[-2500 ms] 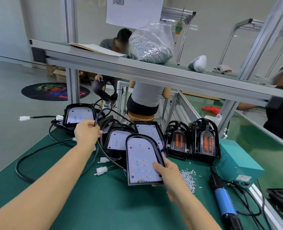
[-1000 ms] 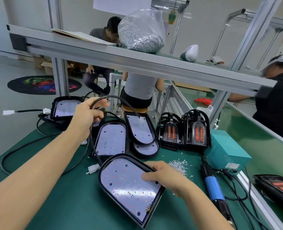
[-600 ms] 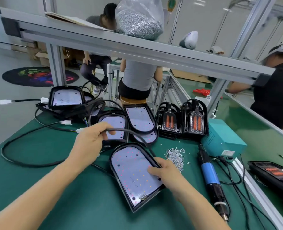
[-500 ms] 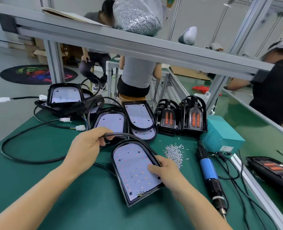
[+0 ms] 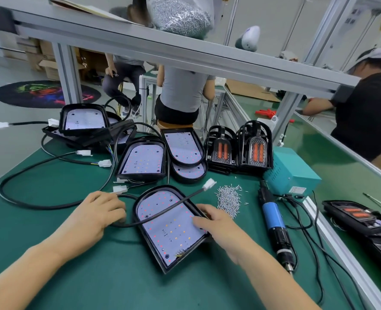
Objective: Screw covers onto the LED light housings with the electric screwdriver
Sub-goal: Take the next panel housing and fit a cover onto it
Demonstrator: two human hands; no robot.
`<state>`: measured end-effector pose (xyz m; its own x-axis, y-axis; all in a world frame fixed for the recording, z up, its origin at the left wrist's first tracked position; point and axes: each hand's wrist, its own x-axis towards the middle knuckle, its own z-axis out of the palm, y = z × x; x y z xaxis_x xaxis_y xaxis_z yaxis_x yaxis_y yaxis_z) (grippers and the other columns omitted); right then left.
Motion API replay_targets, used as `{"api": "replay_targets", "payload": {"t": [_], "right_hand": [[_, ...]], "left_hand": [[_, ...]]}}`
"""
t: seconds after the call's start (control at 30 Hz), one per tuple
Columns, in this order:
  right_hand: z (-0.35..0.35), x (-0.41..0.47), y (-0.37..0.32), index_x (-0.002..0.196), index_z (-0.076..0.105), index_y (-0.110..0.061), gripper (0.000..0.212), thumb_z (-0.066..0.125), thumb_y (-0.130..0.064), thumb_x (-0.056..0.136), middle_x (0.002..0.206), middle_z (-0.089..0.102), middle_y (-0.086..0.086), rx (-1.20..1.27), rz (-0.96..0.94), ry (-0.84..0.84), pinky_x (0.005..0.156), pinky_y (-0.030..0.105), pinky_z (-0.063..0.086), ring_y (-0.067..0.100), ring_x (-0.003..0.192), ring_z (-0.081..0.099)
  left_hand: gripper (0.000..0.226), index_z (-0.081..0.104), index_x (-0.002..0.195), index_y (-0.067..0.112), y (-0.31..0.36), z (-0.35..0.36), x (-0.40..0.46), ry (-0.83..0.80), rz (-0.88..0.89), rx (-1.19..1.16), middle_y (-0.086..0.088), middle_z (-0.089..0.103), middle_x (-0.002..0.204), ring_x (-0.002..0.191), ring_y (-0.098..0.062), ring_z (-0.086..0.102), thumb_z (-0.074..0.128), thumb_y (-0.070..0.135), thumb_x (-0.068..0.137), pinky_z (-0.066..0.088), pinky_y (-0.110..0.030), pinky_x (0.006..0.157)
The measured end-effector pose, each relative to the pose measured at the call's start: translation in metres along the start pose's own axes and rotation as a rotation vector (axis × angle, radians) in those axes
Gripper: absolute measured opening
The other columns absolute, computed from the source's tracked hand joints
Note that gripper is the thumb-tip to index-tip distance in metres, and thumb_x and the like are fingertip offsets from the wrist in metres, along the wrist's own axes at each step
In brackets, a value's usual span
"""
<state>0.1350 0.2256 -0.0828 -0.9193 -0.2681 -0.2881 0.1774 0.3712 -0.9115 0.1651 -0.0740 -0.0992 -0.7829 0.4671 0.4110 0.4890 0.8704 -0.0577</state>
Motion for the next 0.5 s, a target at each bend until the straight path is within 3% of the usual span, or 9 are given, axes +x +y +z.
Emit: {"api": "replay_targets", "payload": {"t": [0.07, 0.13, 0.23, 0.3, 0.37, 0.5], "right_hand": [[-0.001, 0.001, -0.001, 0.136, 0.052, -0.024, 0.048, 0.065, -0.024, 0.091, 0.112, 0.063, -0.014, 0.011, 0.030, 0.030, 0.090, 0.021, 0.039, 0.003, 0.103, 0.056], [-0.003, 0.003, -0.007, 0.143, 0.045, -0.024, 0.057, 0.066, -0.030, 0.090, 0.119, 0.058, -0.017, 0.106, 0.042, 0.087, 0.095, 0.023, 0.030, 0.005, 0.115, 0.052], [-0.005, 0.009, -0.013, 0.132, 0.048, -0.041, 0.046, 0.066, -0.035, 0.090, 0.119, 0.062, -0.012, 0.155, -0.038, 0.162, 0.090, 0.023, 0.035, 0.001, 0.107, 0.055], [-0.004, 0.011, -0.019, 0.121, 0.042, -0.055, 0.046, 0.064, -0.028, 0.090, 0.118, 0.058, -0.012, -0.022, -0.141, 0.181, 0.080, 0.016, 0.037, -0.009, 0.094, 0.053], [-0.003, 0.016, -0.021, 0.136, 0.034, -0.054, 0.062, 0.057, -0.018, 0.091, 0.121, 0.048, -0.014, -0.306, -0.216, 0.197, 0.072, 0.013, 0.036, -0.004, 0.084, 0.052], [-0.001, 0.022, -0.026, 0.143, 0.043, -0.038, 0.052, 0.049, -0.020, 0.095, 0.128, 0.049, -0.003, -0.618, -0.237, 0.128, 0.085, 0.026, 0.039, 0.012, 0.093, 0.053]], "left_hand": [[0.057, 0.056, 0.087, 0.026, -0.005, 0.003, -0.007, -0.028, -0.023, -0.009, 0.009, 0.066, 0.097, 0.100, -0.013, 0.046, 0.019, 0.004, 0.050, 0.032, -0.028, 0.086], [0.063, 0.057, 0.095, 0.026, -0.006, 0.001, -0.009, -0.053, -0.038, -0.001, 0.006, 0.067, 0.101, 0.103, -0.015, 0.046, 0.019, 0.004, 0.050, 0.032, -0.029, 0.087], [0.070, 0.060, 0.109, 0.020, 0.002, -0.004, -0.011, -0.062, -0.048, 0.000, 0.001, 0.066, 0.112, 0.108, -0.017, 0.046, 0.023, 0.003, 0.052, 0.032, -0.031, 0.092], [0.072, 0.059, 0.118, 0.017, 0.013, -0.010, -0.012, -0.048, -0.076, -0.079, 0.002, 0.060, 0.124, 0.115, -0.016, 0.044, 0.034, 0.001, 0.052, 0.028, -0.028, 0.100], [0.068, 0.056, 0.122, 0.018, 0.026, -0.016, -0.011, -0.030, -0.069, -0.174, 0.005, 0.052, 0.131, 0.119, -0.014, 0.043, 0.039, 0.009, 0.057, 0.021, -0.023, 0.107], [0.055, 0.054, 0.127, 0.018, 0.053, -0.017, -0.008, -0.041, 0.040, -0.315, 0.007, 0.048, 0.137, 0.127, -0.011, 0.039, 0.052, 0.026, 0.072, 0.023, -0.028, 0.109]]}}
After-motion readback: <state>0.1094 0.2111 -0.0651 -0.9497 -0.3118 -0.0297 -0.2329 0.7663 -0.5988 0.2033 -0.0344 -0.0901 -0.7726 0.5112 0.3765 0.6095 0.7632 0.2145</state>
